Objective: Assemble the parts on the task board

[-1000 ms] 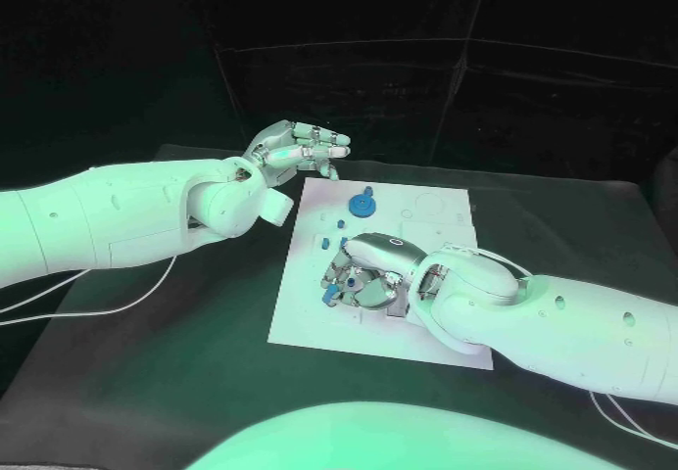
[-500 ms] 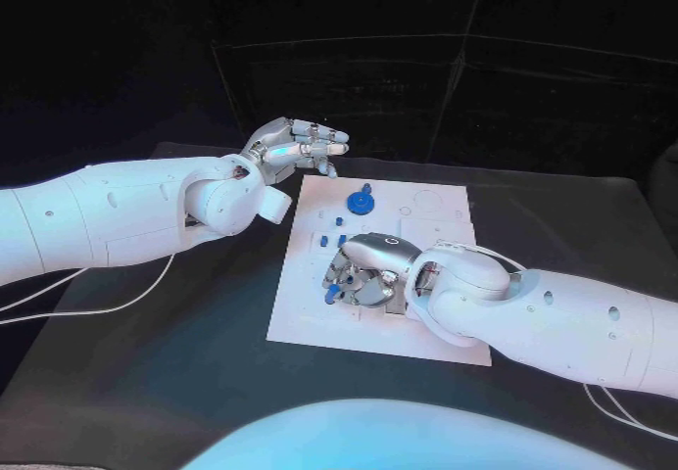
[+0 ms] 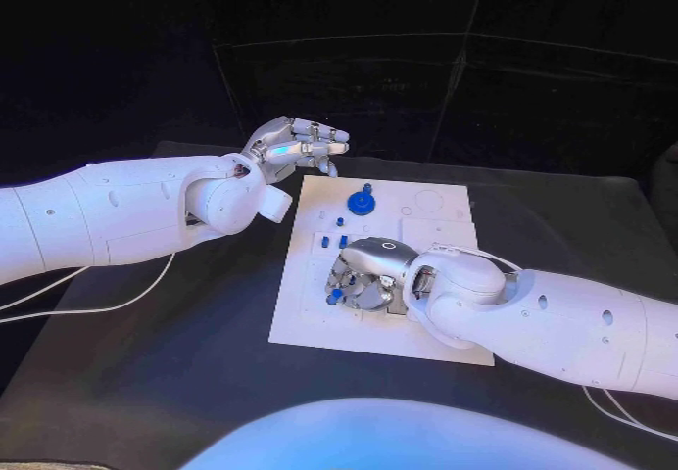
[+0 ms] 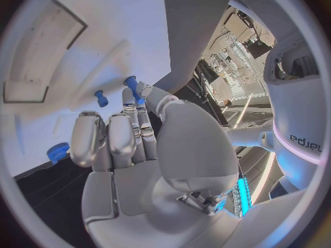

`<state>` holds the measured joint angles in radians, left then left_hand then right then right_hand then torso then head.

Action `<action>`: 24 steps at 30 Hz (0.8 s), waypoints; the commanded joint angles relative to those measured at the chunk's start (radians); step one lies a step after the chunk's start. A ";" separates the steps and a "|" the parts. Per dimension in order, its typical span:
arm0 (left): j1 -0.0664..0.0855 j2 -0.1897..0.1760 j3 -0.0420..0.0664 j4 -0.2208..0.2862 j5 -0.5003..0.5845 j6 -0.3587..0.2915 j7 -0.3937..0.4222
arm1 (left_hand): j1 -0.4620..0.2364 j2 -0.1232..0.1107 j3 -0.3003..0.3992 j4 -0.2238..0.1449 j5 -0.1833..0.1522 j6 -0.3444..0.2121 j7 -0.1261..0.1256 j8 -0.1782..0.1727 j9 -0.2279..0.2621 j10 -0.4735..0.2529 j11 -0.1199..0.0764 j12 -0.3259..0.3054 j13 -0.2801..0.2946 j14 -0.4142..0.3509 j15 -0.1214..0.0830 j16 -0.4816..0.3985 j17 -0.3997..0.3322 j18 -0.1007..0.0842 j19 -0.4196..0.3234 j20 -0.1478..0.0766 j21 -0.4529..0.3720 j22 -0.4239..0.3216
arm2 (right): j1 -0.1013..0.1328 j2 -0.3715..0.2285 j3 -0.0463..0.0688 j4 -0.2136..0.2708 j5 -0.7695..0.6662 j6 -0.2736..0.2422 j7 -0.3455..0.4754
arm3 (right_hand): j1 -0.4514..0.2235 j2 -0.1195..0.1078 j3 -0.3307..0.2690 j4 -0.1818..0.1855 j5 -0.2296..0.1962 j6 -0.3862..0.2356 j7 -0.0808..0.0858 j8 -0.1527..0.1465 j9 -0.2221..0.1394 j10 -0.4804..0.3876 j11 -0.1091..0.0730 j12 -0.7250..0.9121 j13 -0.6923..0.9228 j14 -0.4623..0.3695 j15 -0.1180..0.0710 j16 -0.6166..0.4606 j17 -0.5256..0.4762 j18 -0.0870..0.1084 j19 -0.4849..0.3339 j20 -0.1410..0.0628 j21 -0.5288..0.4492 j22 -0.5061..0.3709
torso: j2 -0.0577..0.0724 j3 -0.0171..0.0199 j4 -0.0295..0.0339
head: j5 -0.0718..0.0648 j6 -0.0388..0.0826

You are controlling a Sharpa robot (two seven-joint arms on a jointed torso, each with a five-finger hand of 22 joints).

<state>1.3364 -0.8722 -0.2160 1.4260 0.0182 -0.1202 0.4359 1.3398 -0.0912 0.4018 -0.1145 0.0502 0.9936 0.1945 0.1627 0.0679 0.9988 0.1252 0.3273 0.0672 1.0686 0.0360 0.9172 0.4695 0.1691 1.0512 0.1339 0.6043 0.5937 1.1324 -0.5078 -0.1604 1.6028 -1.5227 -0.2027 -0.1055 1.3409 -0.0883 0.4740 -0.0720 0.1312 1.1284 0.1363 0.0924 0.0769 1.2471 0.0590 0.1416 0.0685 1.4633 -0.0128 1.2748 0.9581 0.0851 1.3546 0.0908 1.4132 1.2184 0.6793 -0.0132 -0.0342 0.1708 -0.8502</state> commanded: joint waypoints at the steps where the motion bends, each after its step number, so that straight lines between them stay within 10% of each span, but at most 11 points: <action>1: 0.002 0.001 0.001 0.001 0.004 0.011 0.004 | 0.004 0.006 -0.008 -0.001 -0.001 -0.004 0.006 0.002 -0.001 -0.004 0.005 0.007 -0.001 -0.001 0.008 -0.005 -0.001 0.013 0.001 0.006 -0.006 -0.001 | 0.000 0.002 -0.008 -0.001 -0.035 0.040 -0.026 | -0.008 -0.001 0.006 -0.001 0.005 0.004 0.003 0.001 0.001 -0.001 0.005 -0.004 -0.002 0.014 -0.004 0.005 -0.002 -0.009 0.002 0.001 0.002 -0.001 | 0.000 0.0002 -0.0002 | 0.002 -0.003; 13: 0.002 0.003 0.001 0.000 0.004 0.013 0.004 | 0.004 0.006 -0.008 -0.001 -0.001 -0.004 0.006 0.002 -0.001 -0.004 0.005 0.007 -0.001 -0.001 0.008 -0.005 -0.001 0.013 0.001 0.006 -0.006 -0.001 | 0.000 0.020 -0.013 -0.005 -0.059 0.024 -0.029 | -0.015 -0.007 0.007 0.000 0.002 -0.012 0.010 -0.012 -0.004 -0.018 0.013 -0.023 -0.004 0.012 0.002 0.004 -0.005 -0.008 -0.002 0.005 0.000 -0.004 | 0.000 -0.0001 0.0000 | 0.000 -0.001; 24: 0.002 0.002 0.001 0.001 0.004 0.016 0.001 | 0.004 0.006 -0.008 -0.001 -0.001 -0.004 0.006 0.002 -0.001 -0.004 0.005 0.007 -0.001 -0.001 0.008 -0.005 -0.001 0.013 0.001 0.006 -0.006 -0.001 | 0.000 0.020 -0.013 -0.006 -0.061 -0.033 -0.026 | -0.040 -0.047 0.001 0.005 0.004 -0.167 0.016 -0.032 -0.014 -0.120 0.034 -0.063 -0.004 0.008 0.022 0.005 -0.013 -0.005 -0.012 0.025 -0.006 -0.016 | 0.000 0.0000 -0.0006 | 0.000 0.001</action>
<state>1.3365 -0.8709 -0.2161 1.4256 0.0182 -0.1176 0.4343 1.3398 -0.0912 0.4019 -0.1145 0.0501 0.9936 0.1945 0.1627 0.0679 0.9988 0.1252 0.3273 0.0672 1.0686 0.0360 0.9172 0.4696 0.1691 1.0512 0.1339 0.6043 0.5939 1.1301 -0.4862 -0.1738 1.5942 -1.5719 -0.2060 -0.1295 1.3015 -0.1274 0.4771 -0.0689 0.1314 0.9701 0.1536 0.0628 0.0628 1.1336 0.0924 0.0773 0.0634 1.4667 0.0020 1.2748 0.9459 0.0851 1.3440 0.1091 1.4132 1.2025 0.6789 -0.0133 -0.0342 0.1708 -0.8489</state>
